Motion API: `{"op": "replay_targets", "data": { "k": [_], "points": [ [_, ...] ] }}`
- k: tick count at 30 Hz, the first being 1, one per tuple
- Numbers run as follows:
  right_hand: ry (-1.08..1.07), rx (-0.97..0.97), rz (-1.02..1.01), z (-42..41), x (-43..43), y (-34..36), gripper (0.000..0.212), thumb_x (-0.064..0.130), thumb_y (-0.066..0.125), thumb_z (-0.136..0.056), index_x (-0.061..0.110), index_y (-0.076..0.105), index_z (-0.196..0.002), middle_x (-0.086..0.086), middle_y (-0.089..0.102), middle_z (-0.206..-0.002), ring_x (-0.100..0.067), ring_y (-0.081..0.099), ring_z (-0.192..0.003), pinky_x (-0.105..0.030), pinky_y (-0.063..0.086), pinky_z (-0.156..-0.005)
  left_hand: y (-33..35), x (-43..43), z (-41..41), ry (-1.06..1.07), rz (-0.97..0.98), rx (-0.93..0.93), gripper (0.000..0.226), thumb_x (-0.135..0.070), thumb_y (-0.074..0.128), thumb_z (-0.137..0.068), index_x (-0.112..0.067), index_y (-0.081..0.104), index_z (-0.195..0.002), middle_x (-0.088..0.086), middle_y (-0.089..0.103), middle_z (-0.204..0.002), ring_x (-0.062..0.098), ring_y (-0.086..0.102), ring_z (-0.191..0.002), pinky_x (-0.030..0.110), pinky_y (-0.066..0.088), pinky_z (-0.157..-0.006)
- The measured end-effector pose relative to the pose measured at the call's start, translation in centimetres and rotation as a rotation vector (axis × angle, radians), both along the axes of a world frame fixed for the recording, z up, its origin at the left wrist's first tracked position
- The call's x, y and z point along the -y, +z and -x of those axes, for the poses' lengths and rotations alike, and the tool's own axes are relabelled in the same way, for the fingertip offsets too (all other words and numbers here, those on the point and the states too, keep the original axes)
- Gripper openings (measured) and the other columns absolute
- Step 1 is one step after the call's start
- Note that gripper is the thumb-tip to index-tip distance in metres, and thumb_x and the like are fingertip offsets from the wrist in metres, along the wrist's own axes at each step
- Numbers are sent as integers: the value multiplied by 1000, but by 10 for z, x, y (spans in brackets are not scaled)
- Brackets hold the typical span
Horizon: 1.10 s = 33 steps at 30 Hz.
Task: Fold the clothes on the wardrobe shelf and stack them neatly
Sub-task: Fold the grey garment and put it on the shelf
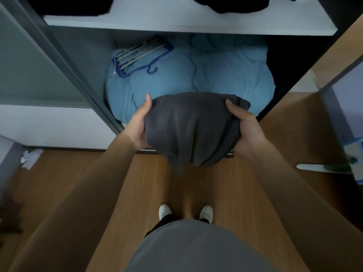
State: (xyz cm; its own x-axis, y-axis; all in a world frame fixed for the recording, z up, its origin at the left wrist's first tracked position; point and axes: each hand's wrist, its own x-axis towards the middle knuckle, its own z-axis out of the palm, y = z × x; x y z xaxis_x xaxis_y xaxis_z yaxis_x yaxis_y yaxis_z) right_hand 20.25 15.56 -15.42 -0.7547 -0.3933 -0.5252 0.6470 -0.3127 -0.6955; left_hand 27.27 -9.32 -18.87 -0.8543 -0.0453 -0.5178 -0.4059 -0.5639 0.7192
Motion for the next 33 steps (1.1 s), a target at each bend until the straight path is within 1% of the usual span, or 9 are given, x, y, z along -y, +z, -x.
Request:
{"op": "replay_targets", "data": {
  "k": [3, 6, 11, 13, 18, 21, 24, 28, 33],
  "points": [
    [23, 78, -88, 2, 3, 4, 33, 30, 68, -93, 8, 69, -118, -11, 76, -109, -26, 75, -94, -36, 61, -68, -10, -22, -6, -184, 199, 60, 42, -42, 72, -79, -24, 65, -116, 1, 76, -111, 19, 72, -103, 32, 60, -75],
    [45, 119, -124, 11, 4, 14, 38, 35, 64, -94, 7, 70, -118, -14, 75, -111, -29, 74, -97, -39, 59, -78, -7, -33, 3, -66, 209, 6, 23, -15, 72, -86, -14, 71, -109, 7, 77, -107, 21, 74, -95, 29, 60, -73],
    [99, -110, -91, 15, -6, 23, 51, 46, 78, -78, 13, 71, -116, -8, 75, -114, -24, 72, -105, -35, 61, -82, 12, -29, 13, -42, -36, 23, 21, -19, 68, -81, -7, 81, -91, 12, 77, -103, 24, 75, -90, 33, 61, -71],
    [142, -145, -173, -1, 0, 9, 44, 40, 77, -78, 16, 71, -114, -2, 77, -109, -18, 73, -102, -32, 60, -87, 20, -29, 17, -59, -27, 15, 22, -19, 66, -81, -5, 81, -91, 13, 76, -101, 24, 74, -88, 33, 61, -72],
    [-37, -64, -110, -23, 0, -13, 35, 21, 69, -92, 5, 66, -123, -9, 74, -115, -23, 71, -108, -36, 57, -91, 17, -23, 19, 18, 117, 142, 21, -20, 60, -92, -5, 74, -94, 12, 75, -88, 23, 73, -73, 31, 58, -70],
    [-74, 24, -70, -22, -5, -12, 45, 27, 69, -91, 4, 62, -129, -12, 72, -121, -26, 70, -111, -39, 57, -91, -1, -2, 7, 159, -93, 33, 44, -41, 55, -97, -2, 72, -109, 14, 74, -109, 26, 73, -99, 36, 53, -90],
    [-72, 65, -44, -21, -3, -10, 44, 32, 66, -93, 6, 64, -128, -11, 72, -120, -26, 70, -110, -38, 58, -87, -16, -1, -7, -6, -230, -133, 67, -60, 43, -92, -9, 67, -127, 10, 63, -136, 25, 58, -128, 38, 50, -103],
    [-87, 60, -25, -17, -2, -11, 41, 30, 63, -95, 6, 64, -128, -11, 72, -120, -26, 70, -109, -36, 60, -82, -25, -22, -7, -186, 142, -119, 31, -34, 62, -93, -20, 64, -121, -3, 73, -120, 14, 67, -115, 27, 55, -87],
    [-95, 79, -8, -3, -16, -14, 32, 15, 56, -95, 0, 67, -121, -15, 73, -115, -29, 72, -102, -36, 61, -75, -12, -19, 13, 62, 348, -32, 26, -29, 71, -91, -12, 70, -111, 3, 78, -101, 17, 74, -97, 25, 57, -76]
  ]
}}
